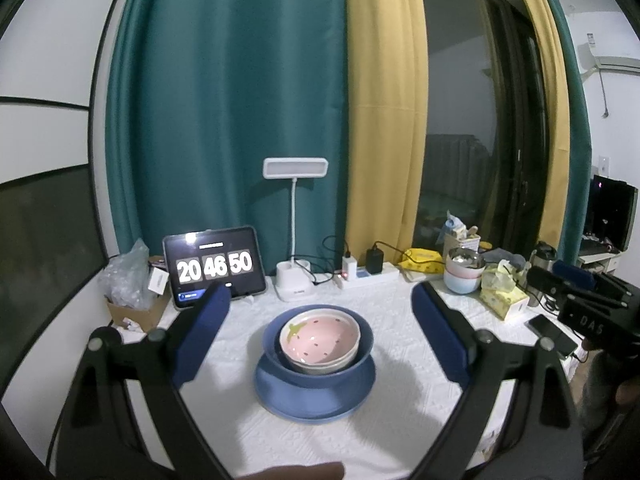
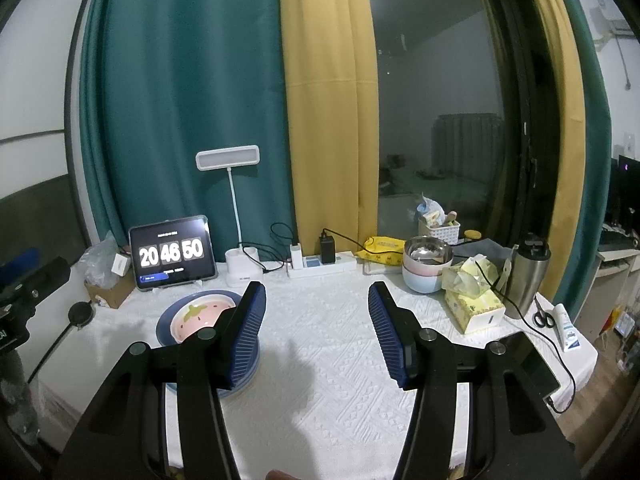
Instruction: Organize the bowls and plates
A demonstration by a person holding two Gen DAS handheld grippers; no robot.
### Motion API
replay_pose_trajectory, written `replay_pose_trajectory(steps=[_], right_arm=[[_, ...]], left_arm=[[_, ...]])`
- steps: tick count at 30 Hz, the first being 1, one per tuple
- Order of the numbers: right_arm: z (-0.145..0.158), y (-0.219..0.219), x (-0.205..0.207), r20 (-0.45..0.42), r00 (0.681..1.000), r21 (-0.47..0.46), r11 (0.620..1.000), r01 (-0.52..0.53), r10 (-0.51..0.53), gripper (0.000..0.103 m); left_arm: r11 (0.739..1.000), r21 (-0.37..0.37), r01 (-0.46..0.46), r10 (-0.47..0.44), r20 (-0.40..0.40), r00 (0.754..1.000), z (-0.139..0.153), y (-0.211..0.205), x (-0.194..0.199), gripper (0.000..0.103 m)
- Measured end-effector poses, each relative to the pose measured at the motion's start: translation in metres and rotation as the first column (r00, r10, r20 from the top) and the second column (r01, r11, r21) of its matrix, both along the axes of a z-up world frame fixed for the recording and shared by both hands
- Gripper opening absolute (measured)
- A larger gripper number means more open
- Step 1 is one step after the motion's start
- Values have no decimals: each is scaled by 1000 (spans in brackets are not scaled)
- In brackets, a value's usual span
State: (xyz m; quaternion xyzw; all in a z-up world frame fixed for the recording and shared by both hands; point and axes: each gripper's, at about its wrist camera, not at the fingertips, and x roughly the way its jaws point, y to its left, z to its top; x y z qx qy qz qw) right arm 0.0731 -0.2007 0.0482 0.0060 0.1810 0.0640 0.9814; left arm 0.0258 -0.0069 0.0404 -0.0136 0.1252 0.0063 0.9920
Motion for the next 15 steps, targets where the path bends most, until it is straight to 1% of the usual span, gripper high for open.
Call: replay_pose_trajectory(steps=[15], right_arm=[[0, -1, 1, -5, 1000, 0, 1000, 2, -2, 57]], left_arm=[[1000, 6, -2, 2, 2, 1000, -1, 0, -1, 93]])
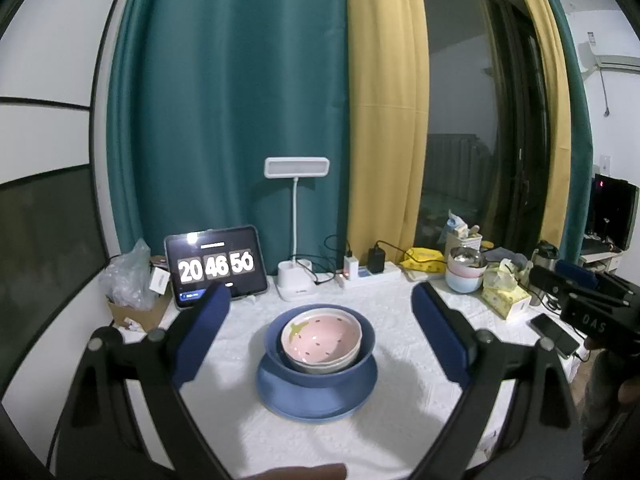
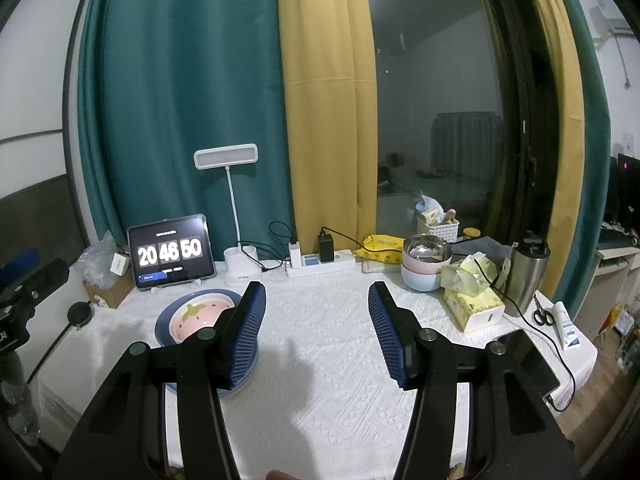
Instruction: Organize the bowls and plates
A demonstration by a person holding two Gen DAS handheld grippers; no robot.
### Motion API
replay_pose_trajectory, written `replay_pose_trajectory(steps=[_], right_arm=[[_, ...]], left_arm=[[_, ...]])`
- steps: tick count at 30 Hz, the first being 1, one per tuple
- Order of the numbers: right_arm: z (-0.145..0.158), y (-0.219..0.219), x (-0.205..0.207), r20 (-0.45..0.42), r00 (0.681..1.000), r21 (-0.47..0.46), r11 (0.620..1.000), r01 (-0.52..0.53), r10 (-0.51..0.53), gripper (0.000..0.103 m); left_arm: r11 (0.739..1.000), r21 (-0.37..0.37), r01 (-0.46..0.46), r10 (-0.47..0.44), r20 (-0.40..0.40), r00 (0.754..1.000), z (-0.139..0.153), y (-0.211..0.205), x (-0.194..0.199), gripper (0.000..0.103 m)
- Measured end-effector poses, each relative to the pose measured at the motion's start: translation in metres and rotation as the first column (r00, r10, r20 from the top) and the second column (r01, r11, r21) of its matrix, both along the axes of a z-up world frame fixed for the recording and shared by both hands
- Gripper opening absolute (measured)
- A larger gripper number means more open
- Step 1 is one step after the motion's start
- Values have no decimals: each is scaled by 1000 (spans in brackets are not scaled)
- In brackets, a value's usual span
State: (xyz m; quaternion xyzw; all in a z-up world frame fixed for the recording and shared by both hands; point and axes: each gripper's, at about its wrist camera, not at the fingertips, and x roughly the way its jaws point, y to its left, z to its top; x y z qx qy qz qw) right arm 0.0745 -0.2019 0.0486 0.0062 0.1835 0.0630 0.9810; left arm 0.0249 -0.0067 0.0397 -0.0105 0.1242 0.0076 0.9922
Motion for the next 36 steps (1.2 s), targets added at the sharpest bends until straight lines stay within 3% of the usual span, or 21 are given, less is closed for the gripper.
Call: replay_pose_trajectory(steps=[36], right_arm=[[0, -3, 1, 0, 1000, 1, 1000, 1, -1, 57]], left_arm=[[1000, -7, 5, -5, -4, 1000, 0, 1, 1, 93]])
